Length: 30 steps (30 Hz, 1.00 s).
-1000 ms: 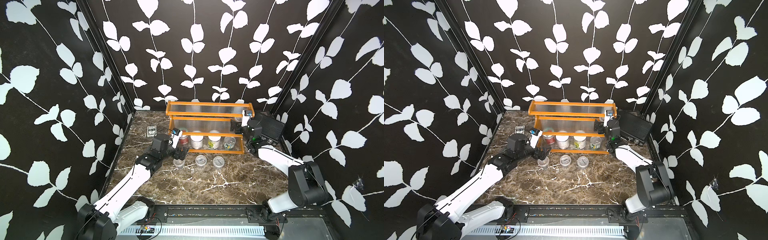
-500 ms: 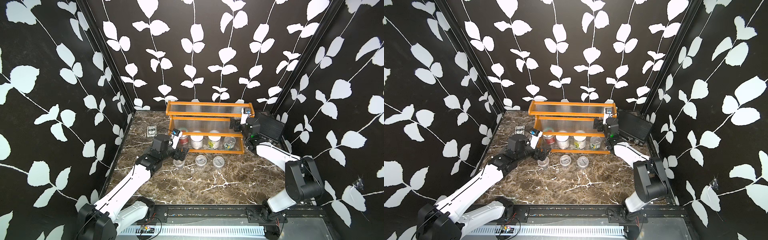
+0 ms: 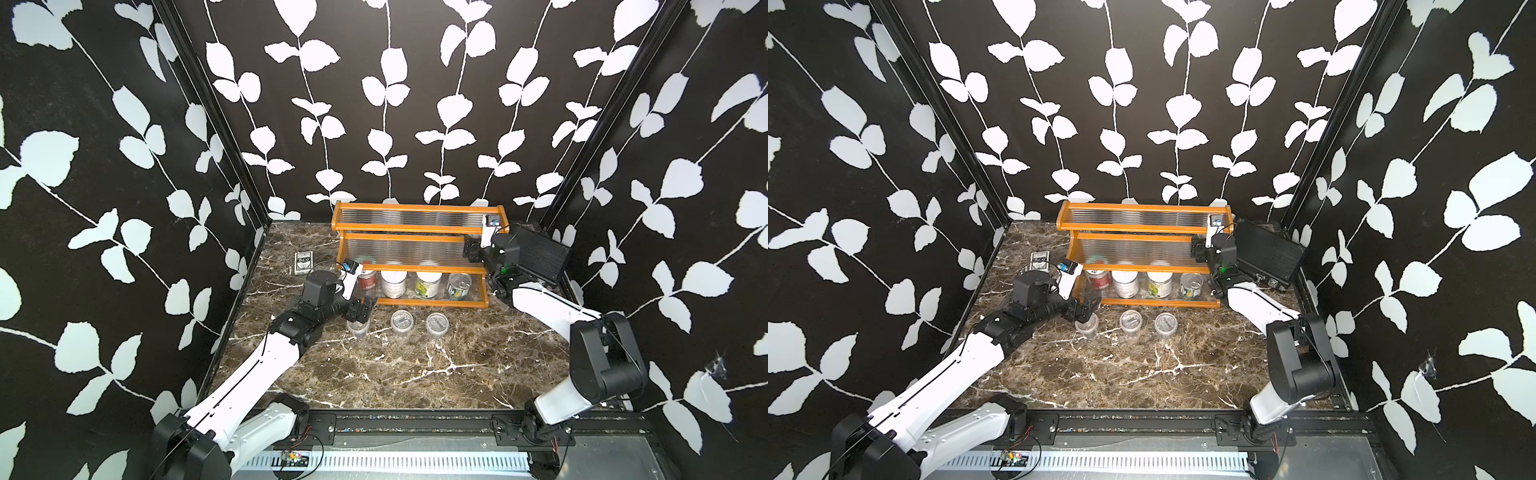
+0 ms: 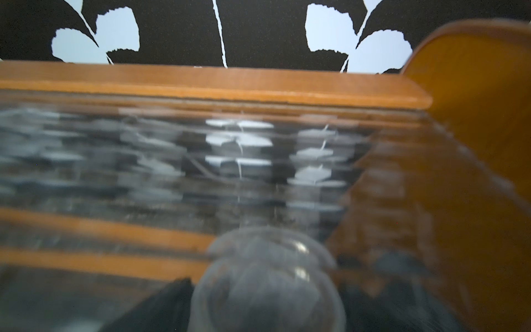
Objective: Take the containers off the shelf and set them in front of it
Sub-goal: 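Pick up a container from the shelf.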
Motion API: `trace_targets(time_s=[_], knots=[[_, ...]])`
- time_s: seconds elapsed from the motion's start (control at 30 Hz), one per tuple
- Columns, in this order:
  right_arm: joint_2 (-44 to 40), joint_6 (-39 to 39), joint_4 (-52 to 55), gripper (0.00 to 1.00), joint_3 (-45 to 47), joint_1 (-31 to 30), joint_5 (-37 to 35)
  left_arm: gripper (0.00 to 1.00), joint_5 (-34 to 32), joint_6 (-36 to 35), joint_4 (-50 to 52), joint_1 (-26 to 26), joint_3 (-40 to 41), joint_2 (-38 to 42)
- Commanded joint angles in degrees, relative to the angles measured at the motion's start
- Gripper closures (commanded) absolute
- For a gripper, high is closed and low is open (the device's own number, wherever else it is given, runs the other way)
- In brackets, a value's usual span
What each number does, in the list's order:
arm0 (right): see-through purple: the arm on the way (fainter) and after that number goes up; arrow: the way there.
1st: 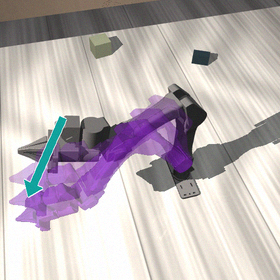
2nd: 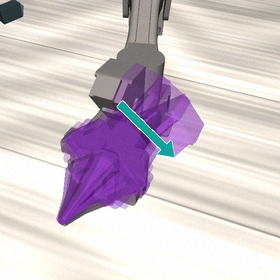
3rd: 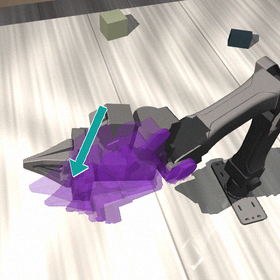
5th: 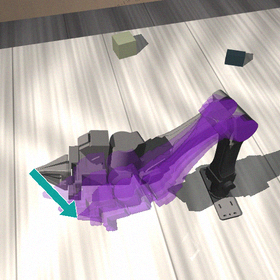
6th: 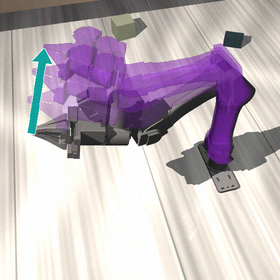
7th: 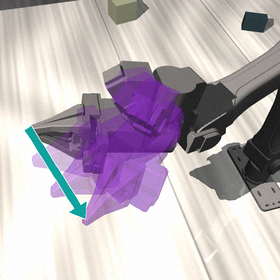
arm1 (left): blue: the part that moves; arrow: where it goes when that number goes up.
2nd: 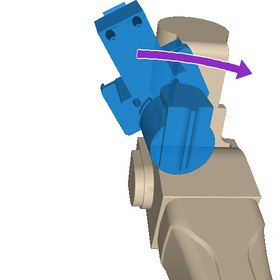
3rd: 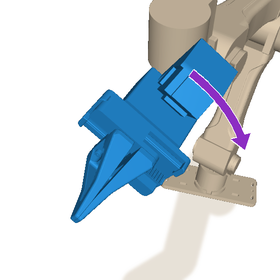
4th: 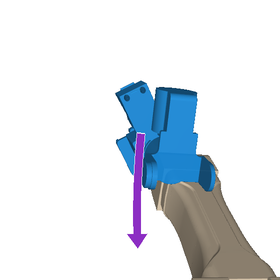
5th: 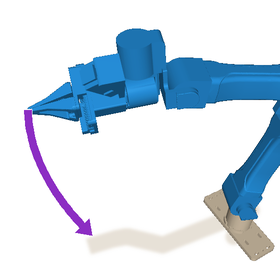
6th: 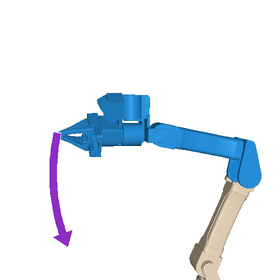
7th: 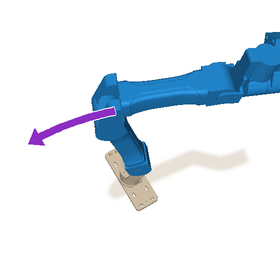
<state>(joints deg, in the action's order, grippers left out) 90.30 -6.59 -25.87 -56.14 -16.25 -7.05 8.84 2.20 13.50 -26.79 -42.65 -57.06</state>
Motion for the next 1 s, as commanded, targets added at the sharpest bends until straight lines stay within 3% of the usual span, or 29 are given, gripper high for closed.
trace_targets(time_s=[0.0,0.47,0.8,0.97], knots=[[-0.62,1.18,0.32,0.24,-0.84,0.34,1.84,0.02,-0.67,0.72,0.27,0.44,0.82,1.65],[-10.68,4.50,4.55,0.28,6.03,0.17,12.20,0.01,0.93,0.47,-0.82,0.48,-0.19,0.55],[-23.04,6.82,15.37,0.31,13.26,-1.01,21.92,0.02,6.87,0.64,-6.39,0.48,0.14,-0.04],[-29.48,7.38,22.26,0.32,15.43,-3.99,22.84,0.02,9.41,2.29,-9.52,0.39,0.19,-1.40]])
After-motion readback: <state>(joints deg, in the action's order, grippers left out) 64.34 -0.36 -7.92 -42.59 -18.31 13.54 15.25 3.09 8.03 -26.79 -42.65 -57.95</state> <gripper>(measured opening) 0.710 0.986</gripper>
